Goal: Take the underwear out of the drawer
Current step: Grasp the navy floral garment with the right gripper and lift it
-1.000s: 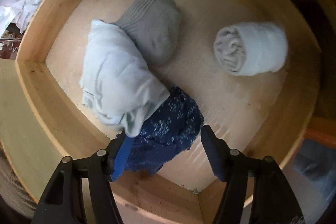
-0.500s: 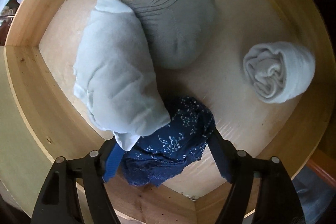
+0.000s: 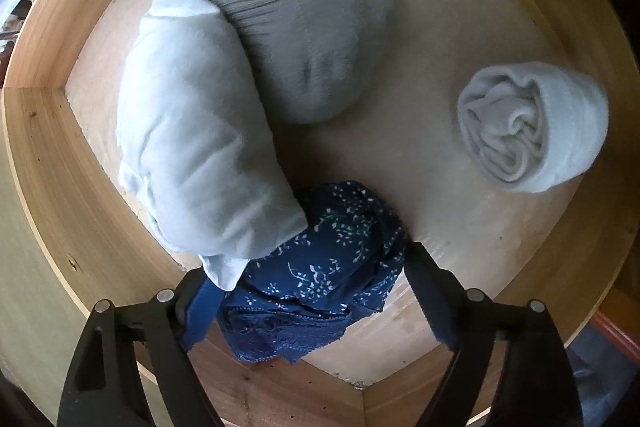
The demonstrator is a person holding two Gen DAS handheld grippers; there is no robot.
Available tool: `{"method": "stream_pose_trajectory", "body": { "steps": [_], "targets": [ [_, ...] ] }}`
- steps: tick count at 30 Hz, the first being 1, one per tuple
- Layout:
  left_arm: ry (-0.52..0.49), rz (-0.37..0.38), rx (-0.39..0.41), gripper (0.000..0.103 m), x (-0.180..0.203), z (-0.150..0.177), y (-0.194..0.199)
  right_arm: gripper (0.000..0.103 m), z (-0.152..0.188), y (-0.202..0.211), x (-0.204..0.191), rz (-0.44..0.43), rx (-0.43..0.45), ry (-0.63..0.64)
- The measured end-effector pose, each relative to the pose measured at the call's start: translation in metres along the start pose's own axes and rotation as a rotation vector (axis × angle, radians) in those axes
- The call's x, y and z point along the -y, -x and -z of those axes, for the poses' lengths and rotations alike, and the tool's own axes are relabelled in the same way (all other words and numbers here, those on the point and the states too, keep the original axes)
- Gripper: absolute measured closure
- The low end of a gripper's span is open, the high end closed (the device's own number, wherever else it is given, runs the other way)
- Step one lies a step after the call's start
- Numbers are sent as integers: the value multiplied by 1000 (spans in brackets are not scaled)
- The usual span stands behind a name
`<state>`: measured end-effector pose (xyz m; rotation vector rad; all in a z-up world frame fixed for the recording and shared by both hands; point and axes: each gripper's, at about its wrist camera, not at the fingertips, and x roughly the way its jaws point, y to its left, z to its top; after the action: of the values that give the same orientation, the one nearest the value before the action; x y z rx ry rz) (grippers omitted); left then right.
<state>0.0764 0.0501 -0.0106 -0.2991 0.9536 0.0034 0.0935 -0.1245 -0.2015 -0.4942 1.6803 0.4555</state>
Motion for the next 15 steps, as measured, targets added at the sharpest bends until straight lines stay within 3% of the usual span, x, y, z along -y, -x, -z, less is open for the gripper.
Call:
{"method": "stream_pose_trajectory", "body": {
  "steps": [2, 4, 15],
  "targets": [
    [0, 0, 0, 33, 0, 0, 0, 29, 2, 3, -4, 5, 2, 4],
    [3, 1, 0, 33, 0, 0, 0, 44, 5, 4, -1, -1, 6, -9],
    [11, 5, 2, 33, -3, 0, 0, 62, 20, 2, 0, -8, -9, -38]
  ]
}}
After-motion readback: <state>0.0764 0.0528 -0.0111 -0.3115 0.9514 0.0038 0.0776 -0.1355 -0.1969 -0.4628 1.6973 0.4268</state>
